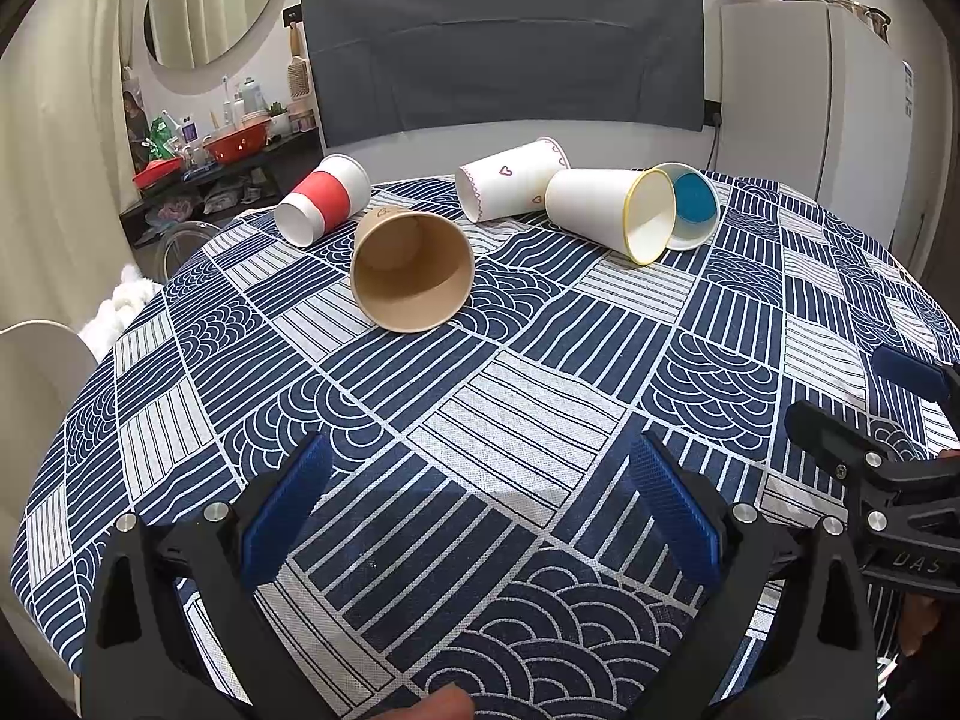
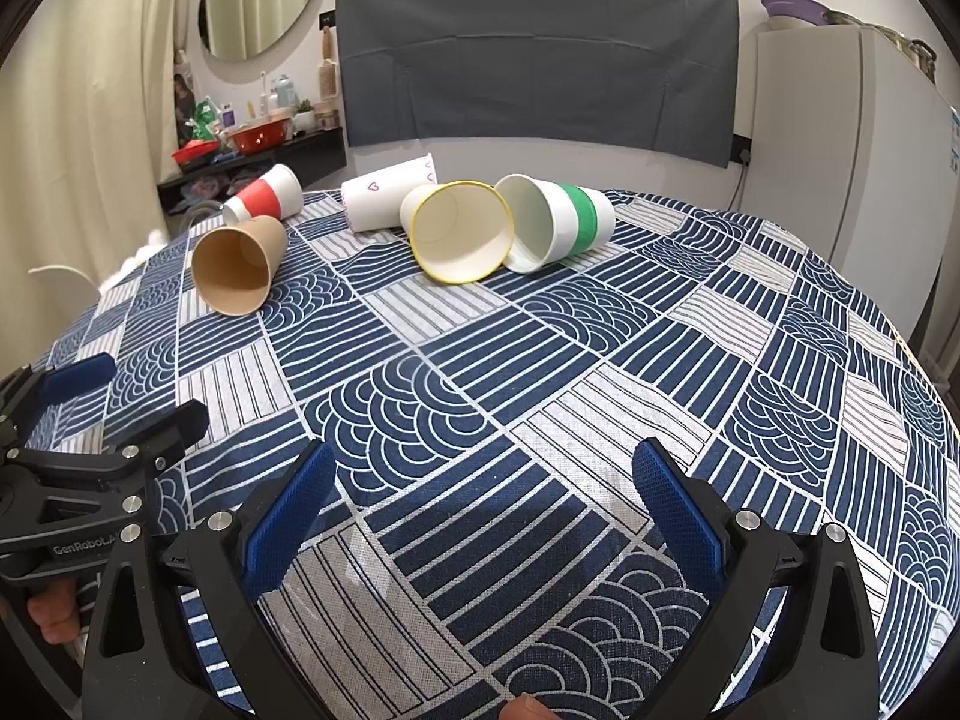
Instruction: Flip cup upside down
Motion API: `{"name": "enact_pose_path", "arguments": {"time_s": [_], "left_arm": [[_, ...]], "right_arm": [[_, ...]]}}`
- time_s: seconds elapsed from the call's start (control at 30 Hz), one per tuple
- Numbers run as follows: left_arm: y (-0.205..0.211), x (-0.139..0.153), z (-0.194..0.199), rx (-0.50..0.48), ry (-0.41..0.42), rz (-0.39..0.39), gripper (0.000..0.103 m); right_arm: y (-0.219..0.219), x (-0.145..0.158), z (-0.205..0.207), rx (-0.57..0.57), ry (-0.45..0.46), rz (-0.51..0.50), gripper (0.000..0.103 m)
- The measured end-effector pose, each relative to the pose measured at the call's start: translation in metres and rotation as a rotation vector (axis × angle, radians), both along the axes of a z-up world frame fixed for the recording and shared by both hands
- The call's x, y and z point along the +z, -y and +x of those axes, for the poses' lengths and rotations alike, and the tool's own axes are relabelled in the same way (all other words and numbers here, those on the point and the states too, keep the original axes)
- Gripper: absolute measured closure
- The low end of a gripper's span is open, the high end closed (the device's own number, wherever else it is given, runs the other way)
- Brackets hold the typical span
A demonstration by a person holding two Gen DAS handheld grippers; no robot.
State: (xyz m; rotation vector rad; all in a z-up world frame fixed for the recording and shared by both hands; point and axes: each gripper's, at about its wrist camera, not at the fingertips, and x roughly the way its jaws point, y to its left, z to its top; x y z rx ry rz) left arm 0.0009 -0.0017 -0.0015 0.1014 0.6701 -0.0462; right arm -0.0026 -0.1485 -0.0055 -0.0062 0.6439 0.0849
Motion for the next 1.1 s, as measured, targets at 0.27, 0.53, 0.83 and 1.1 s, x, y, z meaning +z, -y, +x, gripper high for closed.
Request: {"name": "enact_pose_path", "arguments": {"time_s": [0.27,0.53,0.83,1.1], "left_arm": [[0.0000,0.0013,-0.0006,0.000,0.006,0.005,0.006],[-0.0005,0.0014,-0.0018,0.000,0.007,0.004,0.006],[-0.0008,0.0014,-0.0011,0.005,0.006,0.005,0.006],[-0.0009,0.0021,-0.0010,0.007,0.008,0.004,0.006]], "right_arm": [[0.0001,0.0005,-0.0005,0.000,0.000,0.000,0.008],[-0.0001,0.0004,-0.0006,0.000,0.001,0.000,0.008],[-0.0007,0.0005,-0.0011,0.001,-0.001,-0.001,0.008],[-0.0009,0.0005,-0.0013,0.000,0.000,-0.001,0.008]]}}
